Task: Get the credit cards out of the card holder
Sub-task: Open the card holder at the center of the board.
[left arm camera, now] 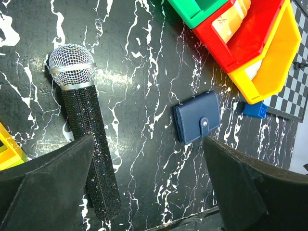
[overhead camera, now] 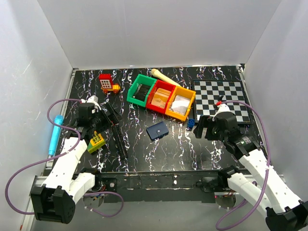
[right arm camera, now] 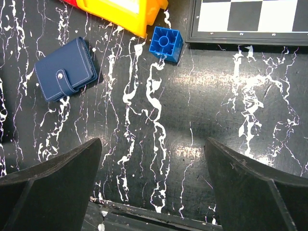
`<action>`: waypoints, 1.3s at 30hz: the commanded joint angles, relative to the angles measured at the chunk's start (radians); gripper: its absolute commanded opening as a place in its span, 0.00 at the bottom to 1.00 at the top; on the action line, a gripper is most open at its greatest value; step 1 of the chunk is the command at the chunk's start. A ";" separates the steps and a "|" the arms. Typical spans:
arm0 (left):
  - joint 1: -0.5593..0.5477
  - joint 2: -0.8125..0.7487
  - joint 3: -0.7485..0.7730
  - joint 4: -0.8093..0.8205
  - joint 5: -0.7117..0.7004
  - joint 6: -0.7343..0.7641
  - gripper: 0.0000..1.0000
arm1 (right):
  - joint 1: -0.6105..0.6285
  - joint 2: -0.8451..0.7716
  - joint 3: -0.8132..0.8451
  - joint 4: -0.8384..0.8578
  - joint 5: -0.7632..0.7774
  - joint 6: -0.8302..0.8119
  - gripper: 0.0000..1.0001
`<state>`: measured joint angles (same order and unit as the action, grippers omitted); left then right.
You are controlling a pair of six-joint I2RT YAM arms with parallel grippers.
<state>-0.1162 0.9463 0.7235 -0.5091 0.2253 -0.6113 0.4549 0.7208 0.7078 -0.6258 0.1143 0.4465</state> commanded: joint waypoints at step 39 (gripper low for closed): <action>-0.346 0.572 0.284 0.230 -0.011 0.010 0.19 | 0.352 0.495 0.042 0.431 -0.050 0.268 0.76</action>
<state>-0.4603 1.4548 0.9436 -0.3489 0.1776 -0.6098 0.7998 1.1374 0.6945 -0.2852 0.1318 0.6758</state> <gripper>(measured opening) 0.191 0.770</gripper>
